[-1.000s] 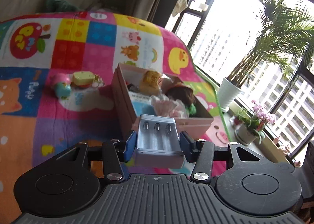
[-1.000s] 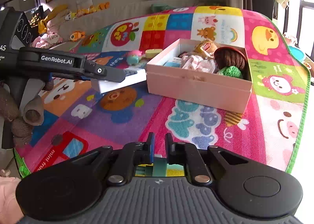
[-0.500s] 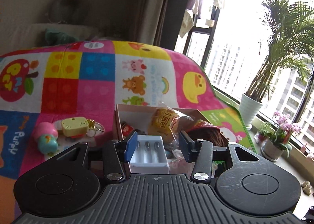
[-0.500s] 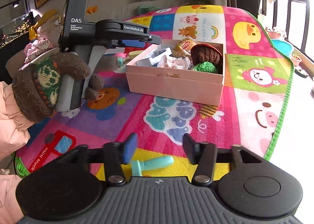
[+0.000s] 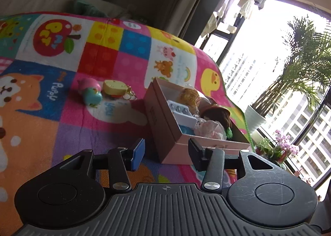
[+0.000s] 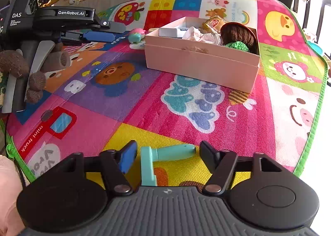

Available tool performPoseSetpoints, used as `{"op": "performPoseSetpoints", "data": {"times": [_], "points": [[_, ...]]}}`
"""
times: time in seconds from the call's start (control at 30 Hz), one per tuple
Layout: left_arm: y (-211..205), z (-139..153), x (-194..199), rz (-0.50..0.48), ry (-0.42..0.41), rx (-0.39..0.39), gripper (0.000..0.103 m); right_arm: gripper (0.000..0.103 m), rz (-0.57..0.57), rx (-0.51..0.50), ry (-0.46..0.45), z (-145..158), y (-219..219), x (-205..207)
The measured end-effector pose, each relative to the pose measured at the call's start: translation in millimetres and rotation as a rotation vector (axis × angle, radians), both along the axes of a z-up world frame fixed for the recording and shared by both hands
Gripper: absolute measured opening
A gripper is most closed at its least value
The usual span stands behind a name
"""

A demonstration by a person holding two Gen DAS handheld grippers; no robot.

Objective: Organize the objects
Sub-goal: 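Lift the charger toward the pink box with the left gripper while the right gripper lifts the teal crank toy, then drop the charger into the box with the left gripper while the right gripper releases the teal toy inside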

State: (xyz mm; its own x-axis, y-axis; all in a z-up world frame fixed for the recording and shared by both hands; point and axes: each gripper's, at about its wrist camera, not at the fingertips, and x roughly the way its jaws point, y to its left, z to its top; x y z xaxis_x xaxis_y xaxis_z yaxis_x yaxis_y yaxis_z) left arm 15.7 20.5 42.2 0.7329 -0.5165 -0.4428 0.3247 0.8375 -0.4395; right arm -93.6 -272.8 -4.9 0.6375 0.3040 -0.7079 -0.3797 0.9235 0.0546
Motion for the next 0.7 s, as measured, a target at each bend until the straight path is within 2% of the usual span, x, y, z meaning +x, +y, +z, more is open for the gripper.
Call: {"op": "performPoseSetpoints", "data": {"times": [0.17,0.27,0.33,0.5,0.63,0.7], "points": [[15,-3,0,0.022,0.012,-0.045,0.051,0.056,0.007,0.006,-0.034,18,2,-1],[17,-5,3,0.008,0.017,-0.081,0.051,0.056,-0.024,0.046,-0.093,47,-5,6],[16,-9,4,-0.013,0.013,-0.103,0.051,0.056,-0.056,0.06,-0.163,74,-10,19],[17,-20,2,-0.054,0.021,-0.145,0.051,0.056,-0.127,0.039,-0.309,126,-13,68],[22,-24,1,-0.054,0.029,-0.148,0.051,0.056,-0.167,0.061,-0.282,139,-10,127],[26,-24,0,-0.044,0.03,-0.146,0.051,0.07,-0.229,0.053,-0.28,134,-7,158]]}}
